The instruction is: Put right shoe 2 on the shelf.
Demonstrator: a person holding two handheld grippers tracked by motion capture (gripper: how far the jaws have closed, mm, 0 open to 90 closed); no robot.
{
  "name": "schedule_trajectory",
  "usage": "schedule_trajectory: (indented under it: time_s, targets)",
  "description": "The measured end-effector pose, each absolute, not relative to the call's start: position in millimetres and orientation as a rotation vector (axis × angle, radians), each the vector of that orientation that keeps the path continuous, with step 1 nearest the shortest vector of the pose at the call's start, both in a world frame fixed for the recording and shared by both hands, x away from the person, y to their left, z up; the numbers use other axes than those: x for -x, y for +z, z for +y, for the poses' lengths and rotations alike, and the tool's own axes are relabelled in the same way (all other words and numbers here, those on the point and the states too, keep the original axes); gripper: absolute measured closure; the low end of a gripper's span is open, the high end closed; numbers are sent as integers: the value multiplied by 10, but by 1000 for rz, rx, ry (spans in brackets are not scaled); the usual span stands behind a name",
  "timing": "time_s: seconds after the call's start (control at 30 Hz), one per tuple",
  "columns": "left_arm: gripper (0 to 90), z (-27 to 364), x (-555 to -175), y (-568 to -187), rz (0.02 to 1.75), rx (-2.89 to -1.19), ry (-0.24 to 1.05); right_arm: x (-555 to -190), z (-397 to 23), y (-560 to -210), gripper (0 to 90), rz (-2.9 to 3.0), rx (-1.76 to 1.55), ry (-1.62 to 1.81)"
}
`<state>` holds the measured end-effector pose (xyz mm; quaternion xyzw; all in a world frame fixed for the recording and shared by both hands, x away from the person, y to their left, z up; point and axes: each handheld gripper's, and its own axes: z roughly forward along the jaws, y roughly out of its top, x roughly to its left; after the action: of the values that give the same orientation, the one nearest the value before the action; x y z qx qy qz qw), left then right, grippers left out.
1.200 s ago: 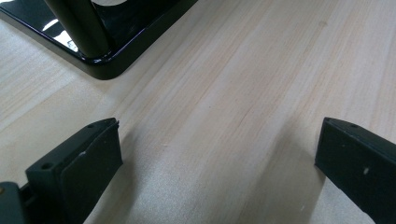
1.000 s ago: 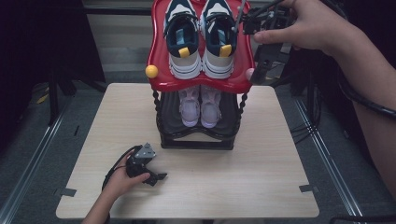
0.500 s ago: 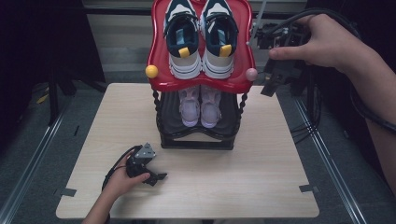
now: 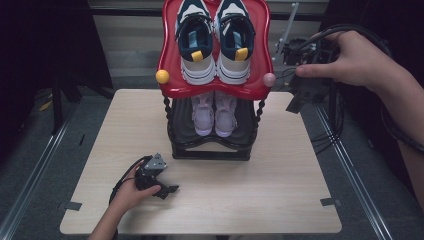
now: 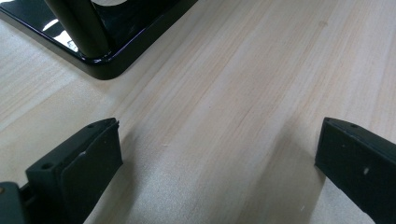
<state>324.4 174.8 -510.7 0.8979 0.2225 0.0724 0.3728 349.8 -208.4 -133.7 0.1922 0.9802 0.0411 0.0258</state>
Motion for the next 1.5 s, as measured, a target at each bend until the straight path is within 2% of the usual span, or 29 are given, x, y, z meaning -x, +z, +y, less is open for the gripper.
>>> schedule_trajectory:
  time_s: [1.5]
  targets:
    - [0, 1748, -3245, -5107, 568, -2301, 188, -3411, -2402, -2133, 194, 3059, -592, 48]
